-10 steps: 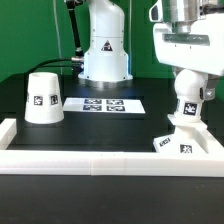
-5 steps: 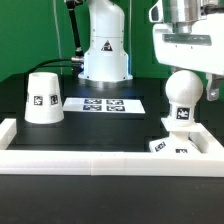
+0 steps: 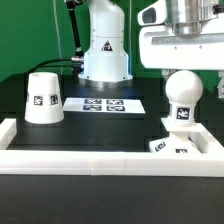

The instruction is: Assemble lamp

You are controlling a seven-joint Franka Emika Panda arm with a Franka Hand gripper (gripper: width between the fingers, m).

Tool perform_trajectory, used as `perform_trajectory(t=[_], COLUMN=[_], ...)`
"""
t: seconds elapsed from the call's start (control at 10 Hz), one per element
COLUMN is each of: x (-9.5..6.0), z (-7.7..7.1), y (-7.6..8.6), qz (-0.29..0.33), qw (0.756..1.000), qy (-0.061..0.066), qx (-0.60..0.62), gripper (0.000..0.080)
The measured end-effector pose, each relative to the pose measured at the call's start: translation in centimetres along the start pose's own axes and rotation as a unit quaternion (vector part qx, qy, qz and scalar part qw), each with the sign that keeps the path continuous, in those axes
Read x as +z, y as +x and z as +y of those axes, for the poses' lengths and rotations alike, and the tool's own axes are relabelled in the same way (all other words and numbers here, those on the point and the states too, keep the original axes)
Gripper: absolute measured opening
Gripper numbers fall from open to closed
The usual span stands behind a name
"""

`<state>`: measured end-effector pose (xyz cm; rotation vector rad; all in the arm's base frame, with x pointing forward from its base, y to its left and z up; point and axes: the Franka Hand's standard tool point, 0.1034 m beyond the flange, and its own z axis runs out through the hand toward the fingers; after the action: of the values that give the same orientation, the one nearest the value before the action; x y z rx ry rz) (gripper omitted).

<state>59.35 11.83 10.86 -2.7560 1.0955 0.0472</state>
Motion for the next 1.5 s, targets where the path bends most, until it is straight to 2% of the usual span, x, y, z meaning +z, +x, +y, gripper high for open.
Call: perform_trajectory(t=[0.2,0.3,0.5,0.6,0.8,1.3,1.4,1.5], x=[0.0,0.0,-0.5,-1.0,-1.2,-1.0,-1.1,-1.4], z=[0.0,0.0,0.1,0.5,1.5,1.4,1.9,3.1], y=[0.0,-0.1,-0.7,-1.2,-2.1,-2.0,-2.4,-3.2], qz=[0.000,0.003,0.015,0.018,0.031,0.029,0.027,0.027], qw=[0.997,0.994,0.984,0.980,0.977,0.978,0.971,0.966], qy=[0.000,-0.004,-0.021,-0.024,-0.023,-0.022,-0.035,-0.043], qx=[-0.076,-0.109,-0.177,-0.196,-0.209,-0.207,-0.233,-0.253], gripper=[0.0699,0.0699,0.0699,0.0699,0.0699,0.0699,0.0699,0.0699])
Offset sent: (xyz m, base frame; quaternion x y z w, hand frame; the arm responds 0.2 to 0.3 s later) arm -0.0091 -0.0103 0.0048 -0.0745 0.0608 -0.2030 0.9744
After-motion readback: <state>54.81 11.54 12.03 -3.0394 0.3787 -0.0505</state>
